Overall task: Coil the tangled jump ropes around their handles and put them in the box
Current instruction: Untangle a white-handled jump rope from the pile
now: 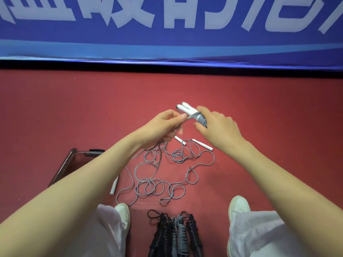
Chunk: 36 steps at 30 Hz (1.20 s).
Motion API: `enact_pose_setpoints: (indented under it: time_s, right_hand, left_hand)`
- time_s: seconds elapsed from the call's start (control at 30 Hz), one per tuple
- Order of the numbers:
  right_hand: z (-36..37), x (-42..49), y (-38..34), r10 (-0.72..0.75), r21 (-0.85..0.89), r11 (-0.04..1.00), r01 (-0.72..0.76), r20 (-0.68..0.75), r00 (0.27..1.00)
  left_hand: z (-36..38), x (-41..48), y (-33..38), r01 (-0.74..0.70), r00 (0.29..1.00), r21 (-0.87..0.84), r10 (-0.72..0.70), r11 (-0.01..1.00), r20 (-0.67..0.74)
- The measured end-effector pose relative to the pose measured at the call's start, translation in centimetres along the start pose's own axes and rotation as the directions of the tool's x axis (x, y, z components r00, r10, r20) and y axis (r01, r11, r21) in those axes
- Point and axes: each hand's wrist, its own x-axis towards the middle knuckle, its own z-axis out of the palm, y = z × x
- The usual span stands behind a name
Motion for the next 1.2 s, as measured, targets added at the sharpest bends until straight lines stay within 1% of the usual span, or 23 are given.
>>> enact_pose_setpoints:
  time_s: [0.07,0.13,0.2,0.27,0.33,0.4,0.43,0.47,0.57,0.63,0.7,0.77,0.8,0.87,0.9,0.97,1.03,1.13,1.2]
  right_hand:
    - [0.0,0.1,0.0,-0.029,0.018,0.999,0.032,-0.136,0.99]
    - [0.1,0.2,0.1,-0.026,0.075,0.996,0.043,-0.216,0.976]
    - [0.1,0.4,0.3,0.0,0.149,0.988,0.041,-0.268,0.963]
    - [0.2,0.4,0.2,0.018,0.242,0.969,0.056,-0.296,0.955]
    - [0.2,0.4,-0.1,0.034,0.309,0.949,0.063,-0.301,0.953]
    - [0.0,0.4,-0.4,0.05,0.36,0.931,0.065,-0.302,0.952]
    - [-0.2,0.3,-0.5,0.061,0.388,0.919,0.064,-0.3,0.952]
    - [-0.4,0.3,-0.5,0.072,0.422,0.905,0.063,-0.295,0.953]
    - [-0.5,0.2,-0.5,0.073,0.537,0.837,0.101,-0.294,0.953]
    - [-0.5,0.4,-0.5,0.035,0.637,0.755,0.156,-0.276,0.961]
    - [-0.6,0.6,-0.5,-0.024,0.795,0.582,0.173,-0.196,0.98]
    - [-0.9,0.5,-0.3,-0.101,0.903,0.411,0.125,-0.091,0.991]
    - [-1.0,0.4,-0.4,-0.14,0.927,0.362,0.095,-0.047,0.989]
    - [-1.2,0.1,-0.7,-0.183,0.952,0.302,0.041,0.015,0.983]
    - [-1.2,0.0,-0.9,-0.169,0.965,0.263,0.005,0.041,0.985]
    - [-1.2,0.1,-1.3,-0.098,0.983,0.17,-0.066,0.084,0.992]
    - [-1.0,0.3,-1.4,-0.059,0.988,0.122,-0.098,0.106,0.993]
    - [-0.9,0.2,-1.3,-0.095,0.99,0.053,-0.132,0.136,0.986]
    - [-1.1,0.2,-1.1,-0.104,0.983,0.004,-0.186,0.185,0.977]
  left_hand:
    - [0.2,0.0,0.3,0.087,0.993,-0.049,-0.082,0.995,0.087]
    - [0.3,0.0,0.4,0.094,0.987,-0.147,-0.073,0.985,0.142]
    - [0.3,0.1,0.4,0.063,0.995,-0.194,-0.045,0.979,0.094]
    - [0.6,0.2,0.3,-0.012,0.999,-0.17,0.006,0.985,-0.034]
    - [0.9,0.3,0.1,-0.131,0.98,-0.115,0.111,0.985,-0.166]
    - [1.3,0.2,0.0,-0.209,0.949,0.0,0.203,0.978,-0.242]
    - [1.5,0.2,0.0,-0.222,0.94,0.048,0.227,0.974,-0.255]
    - [1.7,0.2,0.1,-0.217,0.942,0.06,0.225,0.974,-0.249]
    - [1.8,0.3,0.4,-0.106,0.978,-0.05,0.095,0.993,-0.185]
    - [1.5,0.2,0.6,-0.066,0.989,-0.158,0.044,0.985,-0.14]
    - [0.9,0.2,0.6,-0.098,0.987,-0.245,0.063,0.965,-0.149]
    - [0.4,0.3,0.4,-0.177,0.969,-0.196,0.136,0.964,-0.206]
    - [0.3,0.3,0.2,-0.214,0.958,-0.157,0.176,0.964,-0.227]
    - [0.5,0.2,0.1,-0.264,0.949,-0.126,0.233,0.956,-0.213]
    - [0.8,0.1,0.0,-0.283,0.946,-0.108,0.259,0.953,-0.194]
    - [1.2,-0.2,0.2,-0.329,0.933,-0.003,0.324,0.944,-0.158]
    - [1.3,-0.4,0.4,-0.368,0.916,0.092,0.378,0.925,-0.132]
    - [0.7,-0.7,0.7,-0.362,0.923,0.194,0.379,0.912,-0.062]
    - [0.0,-0.9,0.7,-0.315,0.946,0.25,0.323,0.915,0.013]
